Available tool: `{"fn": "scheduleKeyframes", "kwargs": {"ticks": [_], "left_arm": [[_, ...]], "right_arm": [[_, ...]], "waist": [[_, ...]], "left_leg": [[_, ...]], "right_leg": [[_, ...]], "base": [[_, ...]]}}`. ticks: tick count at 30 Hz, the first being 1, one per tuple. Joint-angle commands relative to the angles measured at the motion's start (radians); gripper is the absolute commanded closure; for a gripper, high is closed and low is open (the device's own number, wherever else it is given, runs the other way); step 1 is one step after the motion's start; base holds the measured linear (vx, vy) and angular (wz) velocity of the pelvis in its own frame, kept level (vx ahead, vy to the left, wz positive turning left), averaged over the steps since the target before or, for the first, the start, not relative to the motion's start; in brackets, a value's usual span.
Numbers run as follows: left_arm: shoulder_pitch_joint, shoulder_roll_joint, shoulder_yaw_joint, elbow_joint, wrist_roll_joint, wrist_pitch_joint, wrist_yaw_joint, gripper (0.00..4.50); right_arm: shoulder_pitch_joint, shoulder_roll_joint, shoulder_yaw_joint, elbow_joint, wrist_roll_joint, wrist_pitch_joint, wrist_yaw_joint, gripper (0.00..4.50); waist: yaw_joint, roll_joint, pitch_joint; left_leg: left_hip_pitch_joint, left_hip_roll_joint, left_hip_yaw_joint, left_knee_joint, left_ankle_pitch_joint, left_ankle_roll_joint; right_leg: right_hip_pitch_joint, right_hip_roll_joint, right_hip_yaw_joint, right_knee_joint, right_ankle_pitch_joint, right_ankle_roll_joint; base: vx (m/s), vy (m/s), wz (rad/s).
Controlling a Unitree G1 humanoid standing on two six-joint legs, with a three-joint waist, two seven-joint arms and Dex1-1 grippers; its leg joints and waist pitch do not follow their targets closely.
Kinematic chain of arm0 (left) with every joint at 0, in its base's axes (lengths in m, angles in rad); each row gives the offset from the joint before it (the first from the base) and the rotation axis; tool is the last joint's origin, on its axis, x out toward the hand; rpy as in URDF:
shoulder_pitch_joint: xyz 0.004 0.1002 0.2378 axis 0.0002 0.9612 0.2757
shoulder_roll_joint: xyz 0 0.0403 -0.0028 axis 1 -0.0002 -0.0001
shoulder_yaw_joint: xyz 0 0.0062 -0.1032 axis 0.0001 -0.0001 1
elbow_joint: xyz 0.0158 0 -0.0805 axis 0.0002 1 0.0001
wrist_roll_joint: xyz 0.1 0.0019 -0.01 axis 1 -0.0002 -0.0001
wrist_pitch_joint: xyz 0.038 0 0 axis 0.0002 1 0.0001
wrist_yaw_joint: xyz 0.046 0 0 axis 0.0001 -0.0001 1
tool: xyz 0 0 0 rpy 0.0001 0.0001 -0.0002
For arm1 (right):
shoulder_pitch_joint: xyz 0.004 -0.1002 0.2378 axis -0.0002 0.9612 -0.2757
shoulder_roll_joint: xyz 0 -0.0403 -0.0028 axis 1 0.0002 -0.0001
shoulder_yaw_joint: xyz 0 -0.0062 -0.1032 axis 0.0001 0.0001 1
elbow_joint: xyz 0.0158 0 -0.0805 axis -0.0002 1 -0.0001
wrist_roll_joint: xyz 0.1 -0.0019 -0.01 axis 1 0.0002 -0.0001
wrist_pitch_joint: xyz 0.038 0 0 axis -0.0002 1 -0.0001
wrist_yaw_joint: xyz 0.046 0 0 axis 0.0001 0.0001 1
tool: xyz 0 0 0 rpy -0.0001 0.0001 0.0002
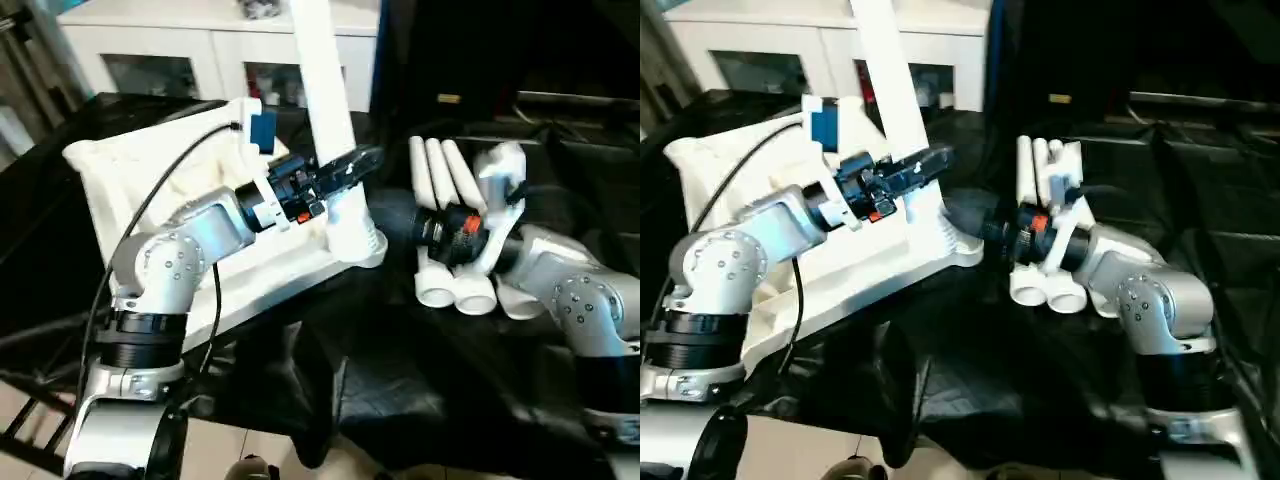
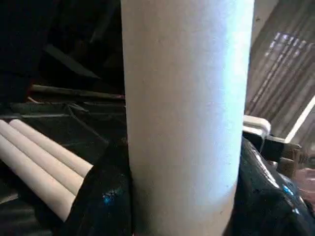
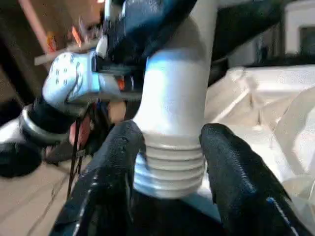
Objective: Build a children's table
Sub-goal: Insert table leg to table base
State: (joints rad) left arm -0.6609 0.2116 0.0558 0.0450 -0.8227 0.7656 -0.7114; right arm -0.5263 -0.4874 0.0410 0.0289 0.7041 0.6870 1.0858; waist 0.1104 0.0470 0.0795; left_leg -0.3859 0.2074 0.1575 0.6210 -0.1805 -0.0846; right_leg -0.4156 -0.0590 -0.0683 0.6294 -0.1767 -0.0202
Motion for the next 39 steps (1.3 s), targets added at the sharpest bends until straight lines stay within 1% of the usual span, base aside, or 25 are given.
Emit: {"fn": "scheduleKeyframes", "kwargs": {"ticks": [1, 2, 3, 4, 5, 6, 7, 8, 9, 10, 11, 14, 15, 16, 17, 21, 22, 27, 28, 29, 32, 35, 36, 37, 39], "left_arm": [[-0.012, -0.009, -0.015, -0.049, -0.026, -0.015, -0.039, 2.48], [-0.012, -0.010, -0.015, -0.051, -0.028, -0.015, -0.042, 2.48], [-0.011, -0.012, -0.016, -0.055, -0.030, -0.013, -0.045, 2.48], [-0.009, -0.011, -0.023, -0.056, -0.024, -0.013, -0.045, 2.48], [-0.007, -0.011, -0.031, -0.057, -0.018, -0.015, -0.050, 2.48], [-0.007, -0.011, -0.031, -0.057, -0.018, -0.015, -0.050, 2.48], [-0.002, -0.018, -0.040, -0.057, -0.010, -0.020, -0.057, 2.48], [-0.002, -0.022, -0.042, -0.057, -0.010, -0.020, -0.058, 2.48], [0.000, -0.024, -0.042, -0.059, -0.012, -0.019, -0.063, 2.48], [0.003, -0.025, -0.044, -0.062, -0.013, -0.018, -0.069, 2.48], [0.003, -0.025, -0.044, -0.062, -0.013, -0.018, -0.069, 2.48], [0.003, -0.027, -0.047, -0.061, -0.010, -0.017, -0.082, 2.48], [0.003, -0.029, -0.048, -0.061, -0.016, -0.015, -0.093, 2.48], [0.004, -0.028, -0.050, -0.062, -0.021, -0.012, -0.101, 2.48], [0.004, -0.027, -0.052, -0.063, -0.023, -0.010, -0.105, 2.48], [0.000, -0.033, -0.056, -0.057, -0.015, -0.014, -0.117, 2.48], [-0.002, -0.038, -0.054, -0.055, -0.020, -0.014, -0.120, 2.48], [-0.010, -0.047, -0.055, -0.047, -0.019, -0.018, -0.124, 2.48], [-0.013, -0.051, -0.056, -0.041, -0.015, -0.022, -0.123, 2.48], [-0.014, -0.052, -0.056, -0.040, -0.014, -0.023, -0.123, 2.48], [-0.019, -0.062, -0.056, -0.029, -0.005, -0.034, -0.119, 2.48], [-0.018, -0.068, -0.058, -0.029, 0.002, -0.040, -0.126, 2.48], [-0.020, -0.069, -0.058, -0.027, 0.003, -0.042, -0.127, 2.48], [-0.020, -0.071, -0.061, -0.028, 0.006, -0.047, -0.130, 2.48], [-0.019, -0.071, -0.070, -0.033, 0.016, -0.057, -0.140, 2.48]], "right_arm": [[-0.026, -0.012, 0.066, 0.015, -0.025, 0.037, 0.043, 1.91], [-0.030, -0.013, 0.069, 0.018, -0.027, 0.039, 0.046, 1.91], [-0.042, -0.012, 0.070, 0.032, -0.029, 0.041, 0.050, 1.84], [-0.055, -0.007, 0.065, 0.045, -0.024, 0.045, 0.053, 1.74], [-0.067, -0.004, 0.060, 0.057, -0.017, 0.052, 0.058, 1.63], [-0.067, -0.004, 0.060, 0.057, -0.017, 0.052, 0.058, 1.49], [-0.087, -0.005, 0.062, 0.076, -0.008, 0.063, 0.077, 1.46], [-0.092, -0.006, 0.065, 0.080, -0.006, 0.065, 0.085, 1.46], [-0.095, -0.006, 0.069, 0.083, -0.008, 0.064, 0.090, 1.39], [-0.100, -0.007, 0.080, 0.087, -0.014, 0.063, 0.103, 1.35], [-0.101, -0.007, 0.082, 0.088, -0.015, 0.063, 0.105, 1.33], [-0.115, -0.009, 0.112, 0.113, -0.051, 0.052, 0.124, 1.33], [-0.120, -0.008, 0.120, 0.120, -0.061, 0.049, 0.128, 1.33], [-0.125, -0.004, 0.127, 0.126, -0.071, 0.046, 0.128, 1.33], [-0.129, -0.001, 0.132, 0.130, -0.077, 0.044, 0.127, 1.33], [-0.136, 0.007, 0.144, 0.132, -0.085, 0.045, 0.128, 1.33], [-0.132, 0.008, 0.149, 0.126, -0.086, 0.043, 0.130, 1.33], [-0.118, 0.017, 0.174, 0.114, -0.106, 0.036, 0.134, 1.33], [-0.116, 0.022, 0.178, 0.113, -0.104, 0.047, 0.138, 1.68], [-0.116, 0.024, 0.179, 0.113, -0.104, 0.050, 0.138, 1.68], [-0.116, 0.036, 0.188, 0.120, -0.108, 0.051, 0.134, 1.68], [-0.119, 0.044, 0.203, 0.131, -0.126, 0.051, 0.131, 1.68], [-0.121, 0.045, 0.206, 0.136, -0.130, 0.051, 0.132, 1.68], [-0.123, 0.047, 0.207, 0.139, -0.123, 0.073, 0.131, 1.68], [-0.128, 0.056, 0.204, 0.150, -0.118, 0.098, 0.118, 1.10]], "waist": [[0.001, -0.029, -0.092], [0.004, -0.025, -0.093], [0.004, -0.024, -0.092], [0.003, -0.038, -0.093], [0.005, -0.030, -0.093], [0.004, -0.030, -0.093], [0.005, -0.032, -0.093], [0.005, -0.030, -0.093], [0.004, -0.032, -0.093], [0.006, -0.029, -0.094], [0.004, -0.032, -0.094], [0.004, -0.032, -0.094], [0.005, -0.023, -0.094], [0.002, -0.029, -0.095], [0.003, -0.030, -0.096], [0.002, -0.028, -0.095], [0.001, -0.023, -0.096], [0.002, -0.025, -0.098], [0.001, -0.029, -0.098], [0.001, -0.027, -0.097], [0.001, -0.031, -0.097], [0.001, -0.029, -0.097], [0.000, -0.031, -0.097], [0.000, -0.032, -0.097], [0.001, -0.031, -0.097]], "left_leg": [[0.004, 0.006, 0.009, -0.060, -0.083, 0.042], [0.003, 0.006, 0.008, -0.060, -0.082, 0.041], [0.004, 0.006, 0.009, -0.059, -0.083, 0.042], [0.003, 0.006, 0.010, -0.060, -0.081, 0.045], [0.004, 0.008, 0.008, -0.060, -0.077, 0.043], [0.005, 0.008, 0.009, -0.059, -0.081, 0.044], [0.004, 0.007, 0.010, -0.059, -0.082, 0.045], [0.006, 0.008, 0.009, -0.060, -0.084, 0.045], [0.006, 0.009, 0.010, -0.059, -0.085, 0.045], [0.005, 0.010, 0.008, -0.060, -0.083, 0.043], [0.006, 0.010, 0.008, -0.060, -0.087, 0.042], [0.006, 0.008, 0.009, -0.060, -0.097, 0.037], [0.007, 0.009, 0.007, -0.060, -0.102, 0.033], [0.006, 0.009, 0.008, -0.060, -0.104, 0.031], [0.007, 0.009, 0.007, -0.060, -0.103, 0.031], [0.007, 0.009, 0.007, -0.060, -0.106, 0.031], [0.009, 0.009, 0.007, -0.060, -0.109, 0.030], [0.008, 0.010, 0.006, -0.060, -0.105, 0.029], [0.008, 0.009, 0.007, -0.060, -0.102, 0.033], [0.007, 0.009, 0.007, -0.059, -0.103, 0.033], [0.008, 0.008, 0.008, -0.060, -0.103, 0.034], [0.008, 0.010, 0.007, -0.060, -0.103, 0.033], [0.009, 0.010, 0.007, -0.060, -0.101, 0.033], [0.008, 0.009, 0.008, -0.060, -0.097, 0.036], [0.007, 0.009, 0.008, -0.060, -0.095, 0.037]], "right_leg": [[0.067, -0.060, 0.042, -0.082, -0.255, -0.146], [0.068, -0.062, 0.041, -0.080, -0.257, -0.146], [0.066, -0.062, 0.042, -0.081, -0.259, -0.145], [0.068, -0.062, 0.042, -0.082, -0.255, -0.145], [0.066, -0.063, 0.042, -0.078, -0.253, -0.149], [0.064, -0.062, 0.042, -0.079, -0.255, -0.150], [0.066, -0.062, 0.042, -0.080, -0.255, -0.149], [0.065, -0.062, 0.041, -0.080, -0.258, -0.152], [0.065, -0.062, 0.042, -0.081, -0.257, -0.152], [0.065, -0.063, 0.042, -0.078, -0.248, -0.154], [0.066, -0.063, 0.042, -0.078, -0.242, -0.155], [0.065, -0.062, 0.041, -0.081, -0.259, -0.151], [0.064, -0.062, 0.041, -0.081, -0.262, -0.150], [0.066, -0.061, 0.041, -0.083, -0.258, -0.148], [0.066, -0.061, 0.041, -0.080, -0.248, -0.152], [0.066, -0.060, 0.041, -0.080, -0.241, -0.160], [0.065, -0.059, 0.041, -0.081, -0.237, -0.162], [0.068, -0.060, 0.040, -0.077, -0.213, -0.171], [0.069, -0.059, 0.041, -0.077, -0.210, -0.174], [0.068, -0.060, 0.041, -0.077, -0.212, -0.174], [0.068, -0.060, 0.041, -0.079, -0.230, -0.167], [0.067, -0.061, 0.041, -0.079, -0.234, -0.162], [0.067, -0.060, 0.041, -0.078, -0.230, -0.163], [0.068, -0.060, 0.042, -0.079, -0.223, -0.166], [0.068, -0.061, 0.042, -0.077, -0.222, -0.167]], "base": [[0.000, 0.000, 0.00], [0.000, 0.000, 0.00], [0.000, 0.000, 0.00], [0.000, 0.000, 0.00], [0.000, 0.000, 0.00], [0.000, 0.000, 0.00], [0.000, 0.000, 0.00], [0.000, 0.000, 0.00], [0.000, 0.000, 0.00], [0.000, 0.000, 0.00], [0.000, 0.000, 0.00], [0.000, 0.000, 0.00], [0.000, 0.000, 0.00], [0.000, 0.000, 0.00], [0.000, 0.000, 0.00], [0.000, 0.000, 0.00], [0.000, 0.000, 0.00], [0.000, 0.000, 0.00], [0.000, 0.000, 0.00], [0.000, 0.000, 0.00], [0.000, 0.000, 0.00], [0.000, 0.000, 0.00], [0.000, 0.000, 0.00], [0.000, 0.000, 0.00], [0.000, 0.000, 0.00]]}}
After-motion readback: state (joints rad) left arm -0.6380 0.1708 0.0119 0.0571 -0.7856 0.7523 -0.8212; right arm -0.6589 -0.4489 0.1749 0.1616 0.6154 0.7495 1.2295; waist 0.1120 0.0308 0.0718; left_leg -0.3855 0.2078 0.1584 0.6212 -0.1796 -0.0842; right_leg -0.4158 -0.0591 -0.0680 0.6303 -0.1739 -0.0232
